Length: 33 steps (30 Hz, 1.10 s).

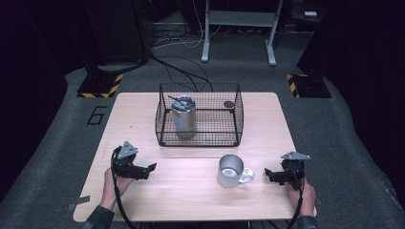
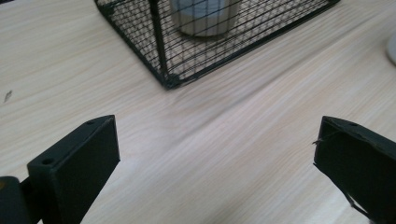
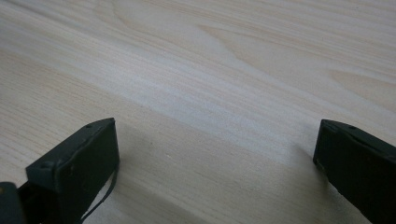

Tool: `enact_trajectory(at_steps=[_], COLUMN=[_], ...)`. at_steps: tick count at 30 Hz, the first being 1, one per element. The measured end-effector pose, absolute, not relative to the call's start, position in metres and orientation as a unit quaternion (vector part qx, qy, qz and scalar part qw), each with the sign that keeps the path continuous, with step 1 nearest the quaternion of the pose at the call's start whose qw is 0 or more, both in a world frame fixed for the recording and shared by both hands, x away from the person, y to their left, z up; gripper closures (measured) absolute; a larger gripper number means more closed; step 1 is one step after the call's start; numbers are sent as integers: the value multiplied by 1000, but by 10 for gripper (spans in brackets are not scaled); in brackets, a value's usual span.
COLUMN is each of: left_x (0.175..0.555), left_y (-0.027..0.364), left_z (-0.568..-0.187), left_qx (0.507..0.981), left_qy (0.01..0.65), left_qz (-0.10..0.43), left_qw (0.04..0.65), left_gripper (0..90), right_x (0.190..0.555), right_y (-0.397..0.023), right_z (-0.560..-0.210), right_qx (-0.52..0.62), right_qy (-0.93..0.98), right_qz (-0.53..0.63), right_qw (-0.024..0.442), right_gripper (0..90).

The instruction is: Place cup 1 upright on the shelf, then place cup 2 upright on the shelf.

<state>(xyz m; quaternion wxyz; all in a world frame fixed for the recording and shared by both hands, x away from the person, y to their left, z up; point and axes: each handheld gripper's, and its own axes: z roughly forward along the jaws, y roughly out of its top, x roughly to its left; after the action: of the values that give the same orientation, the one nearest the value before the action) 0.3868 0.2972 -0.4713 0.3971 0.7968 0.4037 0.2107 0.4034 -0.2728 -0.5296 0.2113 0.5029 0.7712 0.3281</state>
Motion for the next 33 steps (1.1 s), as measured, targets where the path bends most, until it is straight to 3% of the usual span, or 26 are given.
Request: enact_trajectory(at_steps=[18,33], left_x=[393,394], left_y=[310,307], left_z=[-518,-530], left_qx=[800,805], left_qy=[447,450], left_qz=[186,193], left_qw=[354,336], left_gripper=[0,0], right_x=[403,396], right_y=[-275,-274], right_z=[-530,-529], right_qx=[498,516], right_qy=[774,762], right_qz=[328,324], right_qw=[212,218], right_gripper=[0,0])
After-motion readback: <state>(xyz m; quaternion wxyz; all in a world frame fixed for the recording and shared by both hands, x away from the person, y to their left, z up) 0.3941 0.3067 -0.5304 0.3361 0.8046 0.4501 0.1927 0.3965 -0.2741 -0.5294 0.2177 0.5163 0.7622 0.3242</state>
